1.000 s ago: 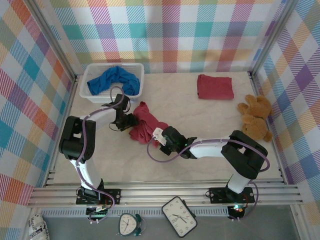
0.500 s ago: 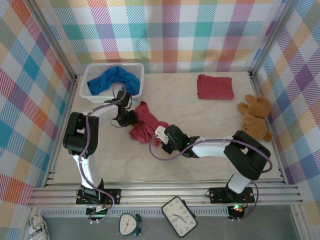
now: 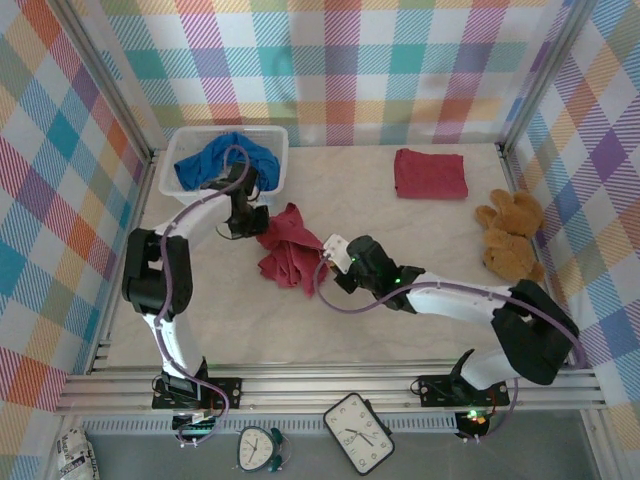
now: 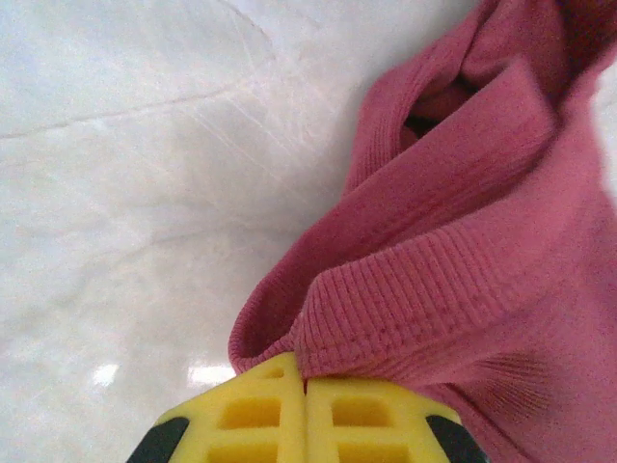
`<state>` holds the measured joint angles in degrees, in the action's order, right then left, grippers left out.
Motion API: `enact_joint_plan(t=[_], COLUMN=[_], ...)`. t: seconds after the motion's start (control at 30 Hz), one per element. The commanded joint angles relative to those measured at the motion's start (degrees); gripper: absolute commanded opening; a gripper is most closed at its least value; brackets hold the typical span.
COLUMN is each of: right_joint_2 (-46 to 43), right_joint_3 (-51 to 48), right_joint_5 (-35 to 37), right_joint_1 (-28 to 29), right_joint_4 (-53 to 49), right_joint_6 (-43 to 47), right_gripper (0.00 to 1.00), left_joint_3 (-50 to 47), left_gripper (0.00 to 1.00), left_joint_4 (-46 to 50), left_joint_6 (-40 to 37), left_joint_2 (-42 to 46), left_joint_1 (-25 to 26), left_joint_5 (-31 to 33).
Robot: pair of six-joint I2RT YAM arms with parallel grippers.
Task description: Fold and stack the tank tops
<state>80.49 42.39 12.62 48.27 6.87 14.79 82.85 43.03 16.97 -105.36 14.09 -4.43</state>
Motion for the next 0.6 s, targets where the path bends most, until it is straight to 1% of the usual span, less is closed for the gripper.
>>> enact_joint_plan(t=[0.0, 0.07, 0.13, 0.2, 0.33, 0.43, 0.57], right_joint_2=[-4.73, -7.47, -9.92, -11.88, -13.16, -13.36, -12.33], right_joint_3=[2.56, 3.82, 5.86, 8.96, 15.94, 20.94, 28.36], right_joint_5=[0.73, -0.21, -2.92, -7.21, -17.49, -20.79, -23.58], right_joint_1=[-1.24, -1.65, -1.95, -1.96, -1.59, 0.55, 5.92], right_joint_4=[-2.84, -4.07, -5.99, -9.48, -16.89, -20.1, -23.47], right_joint_6=[4.81, 7.25, 9.62, 11.82, 13.82, 15.24, 17.77], right_gripper=[0.0, 0.0, 0.0, 0.0, 0.0, 0.0, 0.0], left_joint_3=[5.72, 8.42, 11.44, 15.86, 21.1, 25.81, 31.14], left_gripper=[0.0, 0.0, 0.0, 0.0, 0.0, 0.0, 0.0], left_joint_4=[8.73, 11.24, 13.83, 17.08, 20.1, 23.19, 26.35], left_joint_6=[-2.98, -3.26, -3.93, -4.57, -5.26, -5.95, -7.68], left_joint_2=[7.69, 10.43, 12.57, 14.67, 19.28, 21.73, 26.6], left_joint_1=[0.15, 0.41, 0.83, 1.19, 1.18, 1.12, 0.36], left_joint_5=[4.22, 5.1, 6.07, 7.82, 11.64, 14.68, 21.86])
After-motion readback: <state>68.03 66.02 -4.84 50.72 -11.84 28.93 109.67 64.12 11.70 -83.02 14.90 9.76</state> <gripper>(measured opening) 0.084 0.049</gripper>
